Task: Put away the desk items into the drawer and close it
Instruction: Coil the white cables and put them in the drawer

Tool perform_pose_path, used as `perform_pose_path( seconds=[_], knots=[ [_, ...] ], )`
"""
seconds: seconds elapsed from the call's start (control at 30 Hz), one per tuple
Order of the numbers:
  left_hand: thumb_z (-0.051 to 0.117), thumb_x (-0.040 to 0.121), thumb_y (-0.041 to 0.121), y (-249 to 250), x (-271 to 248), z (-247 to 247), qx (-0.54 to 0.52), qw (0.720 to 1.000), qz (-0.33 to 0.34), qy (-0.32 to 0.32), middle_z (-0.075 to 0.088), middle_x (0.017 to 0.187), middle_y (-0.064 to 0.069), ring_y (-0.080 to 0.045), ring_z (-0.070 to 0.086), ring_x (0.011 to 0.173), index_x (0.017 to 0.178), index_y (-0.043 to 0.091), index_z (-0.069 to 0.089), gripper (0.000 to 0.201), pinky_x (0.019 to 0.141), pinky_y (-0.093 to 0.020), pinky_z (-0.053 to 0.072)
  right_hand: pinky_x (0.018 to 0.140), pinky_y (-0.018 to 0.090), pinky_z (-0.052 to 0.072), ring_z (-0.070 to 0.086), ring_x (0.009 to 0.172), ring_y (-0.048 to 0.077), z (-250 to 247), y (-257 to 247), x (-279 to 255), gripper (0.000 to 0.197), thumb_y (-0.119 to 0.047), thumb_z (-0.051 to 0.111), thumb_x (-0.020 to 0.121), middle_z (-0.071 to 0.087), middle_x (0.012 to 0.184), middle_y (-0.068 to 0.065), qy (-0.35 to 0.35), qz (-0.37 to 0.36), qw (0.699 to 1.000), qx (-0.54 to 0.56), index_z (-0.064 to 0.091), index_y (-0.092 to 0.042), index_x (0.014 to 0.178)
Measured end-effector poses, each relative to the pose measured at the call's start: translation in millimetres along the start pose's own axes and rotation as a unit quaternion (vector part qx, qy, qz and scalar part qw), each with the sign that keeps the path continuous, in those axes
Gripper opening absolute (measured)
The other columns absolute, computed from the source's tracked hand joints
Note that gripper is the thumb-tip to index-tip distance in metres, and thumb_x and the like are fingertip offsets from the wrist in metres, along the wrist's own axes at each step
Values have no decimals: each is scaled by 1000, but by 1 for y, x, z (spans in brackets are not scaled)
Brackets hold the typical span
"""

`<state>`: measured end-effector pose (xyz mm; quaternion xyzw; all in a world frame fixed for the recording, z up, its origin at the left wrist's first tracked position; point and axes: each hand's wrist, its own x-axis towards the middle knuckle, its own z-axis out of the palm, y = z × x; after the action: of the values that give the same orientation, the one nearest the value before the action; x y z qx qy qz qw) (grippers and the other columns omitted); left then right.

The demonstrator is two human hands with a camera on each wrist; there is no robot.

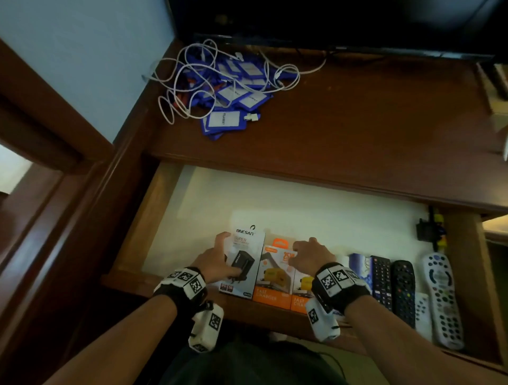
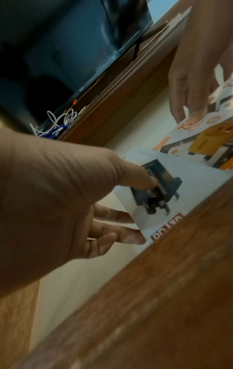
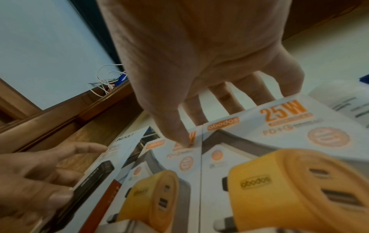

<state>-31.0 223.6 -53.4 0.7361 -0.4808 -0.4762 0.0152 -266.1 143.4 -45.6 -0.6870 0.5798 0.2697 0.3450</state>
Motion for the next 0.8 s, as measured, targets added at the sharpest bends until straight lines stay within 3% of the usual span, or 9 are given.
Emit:
perform_pose_path(
  seconds=[0.1, 0.2, 0.33, 0.4, 0.5, 0.57, 0.67, 0.73, 0.8],
  knots=[
    [76, 78, 31, -5, 4, -9, -56, 998, -18, 7, 57, 107, -3, -19, 59, 97, 145, 27, 14, 92, 86, -29, 46, 86, 38, 51, 59, 99, 27, -10, -3, -1, 40, -40, 51, 84, 57, 115, 6, 34, -3, 999, 19, 55, -17, 116],
    [71, 83, 33, -5, 10, -29, -50, 999, 0, 0, 59, 116, -3, -17, 57, 99, 138, 24, 32, 68, 86, -28, 43, 76, 29, 48, 61, 93, 24, -30, -14, -2, 31, -36, 51, 89, 63, 105, 6, 145, -26, 985, 86, 61, -14, 109],
    [70, 85, 33, 6, 27, -78, -42, 996, 69, 31, 61, 106, 7, -14, 60, 91, 116, 27, 53, 36, 83, -26, 47, 72, 31, 45, 59, 89, 30, -68, -35, 6, 15, -21, 60, 86, 66, 89, 10, 392, -126, 895, 171, 67, -8, 91],
    [70, 85, 29, 20, 37, -110, -51, 991, 107, 65, 63, 100, 11, -12, 61, 88, 105, 28, 58, 23, 80, -23, 46, 81, 38, 45, 52, 102, 34, -93, -46, 15, 22, -18, 63, 85, 62, 102, 15, 453, -136, 867, 158, 67, -6, 102],
    [70, 84, 22, 47, 54, -158, -79, 973, 149, 159, 67, 94, 9, -9, 62, 85, 97, 26, 64, 16, 79, -23, 47, 99, 47, 39, 36, 128, 35, -128, -56, 38, 46, -31, 58, 90, 44, 135, 17, 419, -87, 894, 132, 50, -12, 132],
    [71, 82, 16, 61, 65, -188, -99, 950, 186, 232, 69, 94, 5, -10, 63, 84, 96, 22, 67, 16, 78, -19, 45, 112, 50, 24, 15, 144, 31, -142, -62, 59, 60, -42, 49, 94, 21, 156, 11, 365, -45, 921, 132, 32, -16, 146],
    [72, 78, 10, 72, 84, -230, -64, 903, 239, 352, 63, 103, -2, -12, 59, 87, 97, 17, 67, 21, 81, -18, 41, 117, 48, 11, -3, 148, 27, -143, -71, 82, 68, -56, 29, 97, -2, 162, 4, 339, 7, 938, 65, 11, -22, 153],
    [72, 75, 9, 72, 99, -256, -38, 874, 252, 413, 57, 112, -8, -20, 55, 102, 103, 15, 65, 29, 90, -19, 36, 117, 48, 10, -5, 148, 28, -138, -74, 88, 69, -59, 19, 96, -5, 162, 5, 353, 28, 935, 23, 6, -23, 154],
    [72, 74, 11, 73, 111, -277, -36, 863, 223, 453, 52, 121, -12, -27, 47, 115, 114, 14, 61, 41, 97, -23, 32, 117, 48, 10, -4, 148, 28, -135, -74, 91, 70, -61, 14, 95, -5, 162, 5, 361, 35, 932, 10, 5, -24, 154]
  ],
)
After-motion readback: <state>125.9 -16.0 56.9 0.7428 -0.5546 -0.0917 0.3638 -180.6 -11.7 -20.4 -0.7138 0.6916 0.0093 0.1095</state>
